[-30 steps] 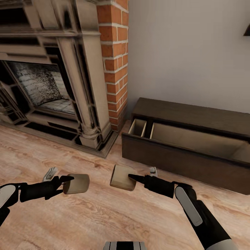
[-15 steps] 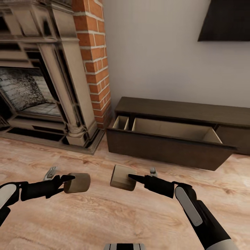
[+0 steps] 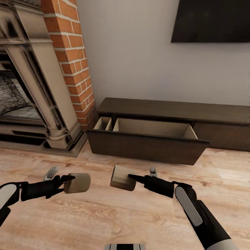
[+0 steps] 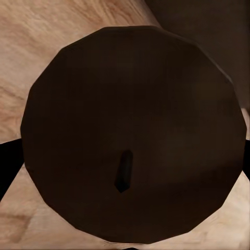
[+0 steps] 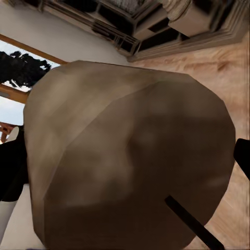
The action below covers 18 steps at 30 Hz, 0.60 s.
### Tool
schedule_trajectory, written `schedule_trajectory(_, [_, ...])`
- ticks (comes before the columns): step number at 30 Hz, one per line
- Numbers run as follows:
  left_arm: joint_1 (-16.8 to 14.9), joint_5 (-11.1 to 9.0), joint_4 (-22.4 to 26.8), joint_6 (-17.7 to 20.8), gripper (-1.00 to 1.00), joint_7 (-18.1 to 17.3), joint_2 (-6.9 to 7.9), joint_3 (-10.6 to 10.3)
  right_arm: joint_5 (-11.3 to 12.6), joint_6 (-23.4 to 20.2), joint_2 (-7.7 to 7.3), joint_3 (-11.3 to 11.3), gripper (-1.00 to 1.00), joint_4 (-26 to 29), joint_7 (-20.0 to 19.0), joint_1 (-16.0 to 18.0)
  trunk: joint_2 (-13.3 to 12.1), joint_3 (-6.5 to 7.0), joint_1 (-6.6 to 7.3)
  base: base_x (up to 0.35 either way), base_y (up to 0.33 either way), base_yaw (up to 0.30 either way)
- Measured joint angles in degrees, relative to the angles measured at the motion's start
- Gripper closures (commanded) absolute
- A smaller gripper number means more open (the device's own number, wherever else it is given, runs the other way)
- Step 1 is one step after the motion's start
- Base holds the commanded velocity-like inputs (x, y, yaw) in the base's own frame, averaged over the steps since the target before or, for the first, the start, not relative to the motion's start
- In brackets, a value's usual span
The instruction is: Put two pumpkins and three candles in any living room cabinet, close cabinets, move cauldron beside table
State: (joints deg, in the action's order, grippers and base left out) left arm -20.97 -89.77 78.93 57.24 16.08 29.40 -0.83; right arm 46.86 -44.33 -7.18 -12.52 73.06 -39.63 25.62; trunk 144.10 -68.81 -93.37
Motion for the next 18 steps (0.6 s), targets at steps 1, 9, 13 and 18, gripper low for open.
schedule_trajectory(1, [0.0, 0.02, 0.0, 0.0, 1.0, 0.0, 0.0, 0.0, 0.01, -0.01, 0.0, 0.0, 1.0, 0.05, 0.03, 0.0, 0.0, 0.0, 0.0, 0.149, -0.309, -0.003])
schedule_trajectory(9, [0.03, 0.04, 0.0, 0.0, 1.0, 0.0, -0.15, 0.0, -0.02, 0.0, 0.0, 0.0, 1.0, -0.07, 0.01, 0.0, 0.0, 0.0, 0.0, 0.154, -0.307, -0.066])
schedule_trajectory(13, [0.02, -0.07, -0.05, -0.01, 1.0, 0.0, -0.3, 0.0, 0.04, 0.0, 0.0, 0.05, 1.0, -0.08, 0.0, 0.0, 0.0, 0.0, 0.0, 0.137, -0.306, -0.084])
schedule_trajectory(18, [0.04, 0.01, -0.29, 0.0, 1.0, 0.0, -0.32, 0.0, 0.07, -0.01, 0.0, 0.01, 1.0, 0.01, 0.0, 0.01, 0.0, 0.0, -0.01, 0.032, -0.314, -0.012])
